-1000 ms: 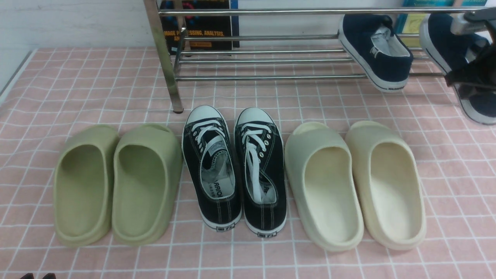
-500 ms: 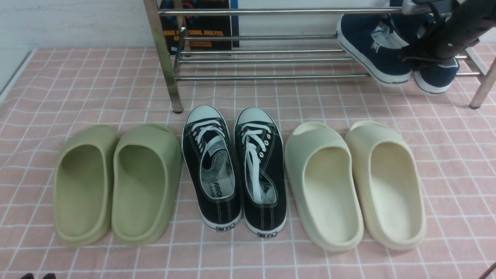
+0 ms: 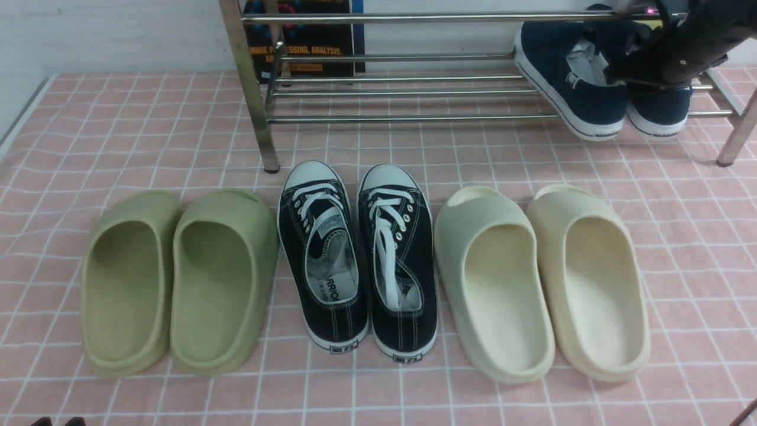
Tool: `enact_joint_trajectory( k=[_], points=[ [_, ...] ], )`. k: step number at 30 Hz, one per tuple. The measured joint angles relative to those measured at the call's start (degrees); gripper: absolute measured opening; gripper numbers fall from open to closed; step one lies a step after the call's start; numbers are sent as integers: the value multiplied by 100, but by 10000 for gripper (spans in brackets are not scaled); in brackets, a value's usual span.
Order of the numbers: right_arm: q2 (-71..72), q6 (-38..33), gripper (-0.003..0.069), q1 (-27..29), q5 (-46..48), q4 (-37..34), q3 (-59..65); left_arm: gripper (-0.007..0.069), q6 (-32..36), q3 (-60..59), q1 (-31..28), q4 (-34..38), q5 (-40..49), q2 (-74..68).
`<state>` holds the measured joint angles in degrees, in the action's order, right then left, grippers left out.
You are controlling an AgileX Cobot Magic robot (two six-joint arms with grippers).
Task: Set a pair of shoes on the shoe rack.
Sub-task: Use the right arm to put a shoe into the shoe rack
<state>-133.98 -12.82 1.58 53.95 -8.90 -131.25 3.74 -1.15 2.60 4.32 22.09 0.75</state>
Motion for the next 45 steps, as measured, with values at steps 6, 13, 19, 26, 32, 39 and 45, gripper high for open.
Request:
enact_joint_trajectory(
  k=[6,13,19,26,32,39,45],
  points=[
    [376,0,333,6,362,161,0,239,0,0,0,0,0,0],
    [955,167,190,153,866,890,-7,239,0,0,0,0,0,0],
    [859,559,1,511,875,890,257,239,0,0,0,0,0,0],
    [658,581,-19,545,374,704,1084,239,0,0,0,0,0,0],
    [614,503,-18,547,310,207,1139,239,0,0,0,0,0,0],
    [614,-10,-15,567,392,-306,1139,239,0,0,0,0,0,0],
    [767,-18,-10,548,593,-167,1146,239,0,0,0,0,0,0]
  ],
)
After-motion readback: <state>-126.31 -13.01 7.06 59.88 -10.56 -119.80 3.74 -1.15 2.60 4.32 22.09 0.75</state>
